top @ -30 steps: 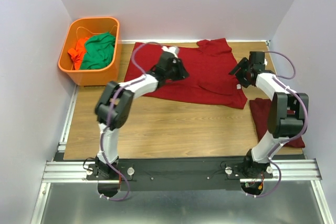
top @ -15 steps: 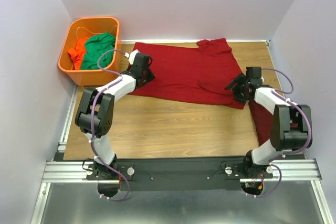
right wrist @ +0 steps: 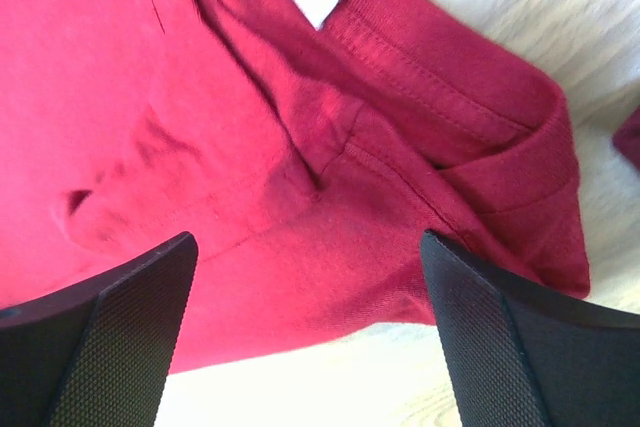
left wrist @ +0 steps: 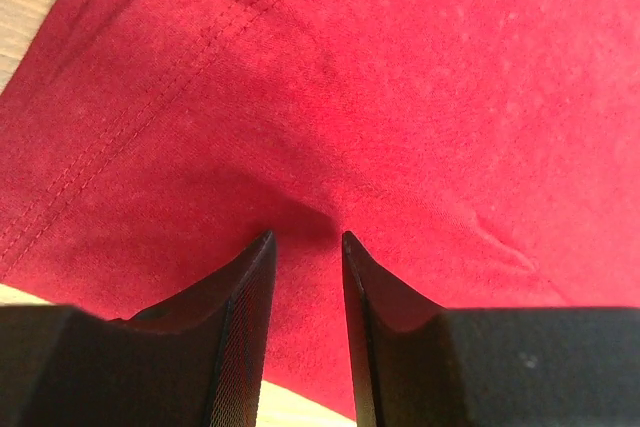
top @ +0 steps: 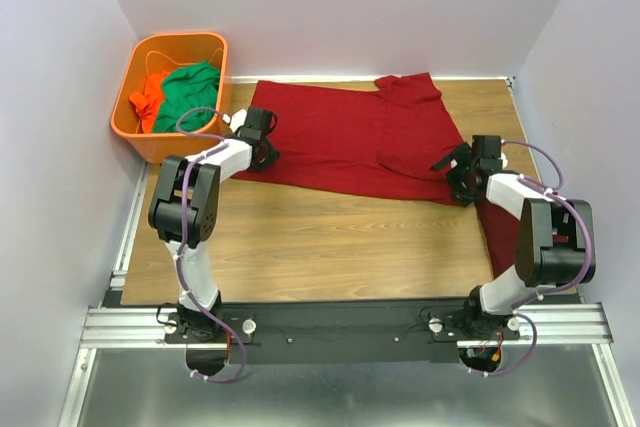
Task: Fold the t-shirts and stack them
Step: Fold the tshirt
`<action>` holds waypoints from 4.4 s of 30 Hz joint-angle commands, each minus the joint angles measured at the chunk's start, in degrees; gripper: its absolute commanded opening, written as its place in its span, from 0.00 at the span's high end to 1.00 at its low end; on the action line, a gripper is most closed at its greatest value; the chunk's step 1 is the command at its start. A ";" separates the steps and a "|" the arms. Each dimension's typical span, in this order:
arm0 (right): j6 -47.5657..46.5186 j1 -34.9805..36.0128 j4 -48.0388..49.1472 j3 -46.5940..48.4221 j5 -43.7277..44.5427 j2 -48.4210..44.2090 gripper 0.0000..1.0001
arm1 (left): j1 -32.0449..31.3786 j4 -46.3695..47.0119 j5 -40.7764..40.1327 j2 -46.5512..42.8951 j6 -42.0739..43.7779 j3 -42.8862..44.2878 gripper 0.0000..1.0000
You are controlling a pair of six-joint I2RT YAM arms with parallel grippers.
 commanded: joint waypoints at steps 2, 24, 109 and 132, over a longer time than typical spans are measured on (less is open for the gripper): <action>-0.19 -3.60 -0.52 -4.55 2.46 1.94 0.00 | 0.76 -4.29 -1.10 -0.95 -3.37 -5.97 0.59; 0.34 -4.04 -6.66 -16.60 -1.41 -12.64 0.00 | 0.85 4.85 -1.18 -27.50 -4.62 -36.66 0.59; -5.63 -1.58 -1.57 23.30 -4.21 16.80 0.68 | 0.85 10.48 15.33 -33.13 12.54 -24.08 0.63; -5.99 17.67 1.59 5.37 -2.72 3.78 0.22 | 1.73 8.89 14.01 -31.99 10.25 -23.73 0.63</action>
